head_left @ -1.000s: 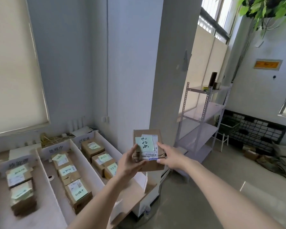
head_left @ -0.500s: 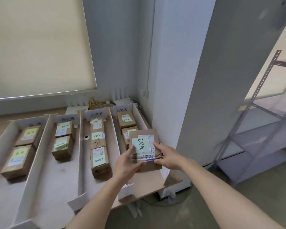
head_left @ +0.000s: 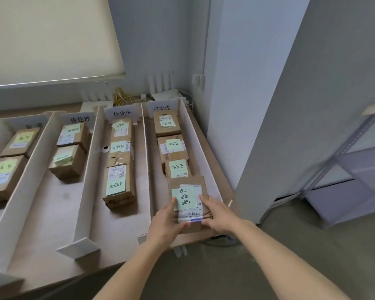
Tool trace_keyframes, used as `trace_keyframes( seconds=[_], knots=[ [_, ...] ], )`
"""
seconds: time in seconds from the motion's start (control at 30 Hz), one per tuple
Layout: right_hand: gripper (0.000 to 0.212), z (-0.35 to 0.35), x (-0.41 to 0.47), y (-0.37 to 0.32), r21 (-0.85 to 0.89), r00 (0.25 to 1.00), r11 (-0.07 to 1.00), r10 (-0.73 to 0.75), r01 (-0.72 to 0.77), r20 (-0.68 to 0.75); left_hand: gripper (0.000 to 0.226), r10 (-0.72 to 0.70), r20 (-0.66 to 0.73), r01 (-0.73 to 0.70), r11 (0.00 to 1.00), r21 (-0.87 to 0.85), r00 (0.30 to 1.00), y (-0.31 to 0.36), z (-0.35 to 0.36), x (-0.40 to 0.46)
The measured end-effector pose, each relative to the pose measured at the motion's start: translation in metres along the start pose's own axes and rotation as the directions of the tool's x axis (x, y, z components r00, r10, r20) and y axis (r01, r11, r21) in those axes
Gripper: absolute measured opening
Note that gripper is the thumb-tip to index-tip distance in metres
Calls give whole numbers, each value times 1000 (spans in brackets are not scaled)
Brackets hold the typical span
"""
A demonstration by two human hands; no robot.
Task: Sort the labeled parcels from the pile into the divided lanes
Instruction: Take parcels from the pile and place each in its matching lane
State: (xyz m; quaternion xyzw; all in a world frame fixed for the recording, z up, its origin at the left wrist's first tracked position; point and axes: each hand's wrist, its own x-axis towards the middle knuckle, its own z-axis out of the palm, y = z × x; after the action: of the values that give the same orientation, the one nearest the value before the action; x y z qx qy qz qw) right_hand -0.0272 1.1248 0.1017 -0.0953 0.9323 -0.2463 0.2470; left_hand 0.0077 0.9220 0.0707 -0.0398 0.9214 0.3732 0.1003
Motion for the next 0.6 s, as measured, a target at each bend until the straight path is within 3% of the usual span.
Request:
trace_keyframes(
  seconds=[0.6],
  knots=[
    [86, 47, 60, 28, -29, 990, 996, 82, -80, 114, 94, -91, 78, 69, 967, 246, 993, -36, 40, 44]
  ],
)
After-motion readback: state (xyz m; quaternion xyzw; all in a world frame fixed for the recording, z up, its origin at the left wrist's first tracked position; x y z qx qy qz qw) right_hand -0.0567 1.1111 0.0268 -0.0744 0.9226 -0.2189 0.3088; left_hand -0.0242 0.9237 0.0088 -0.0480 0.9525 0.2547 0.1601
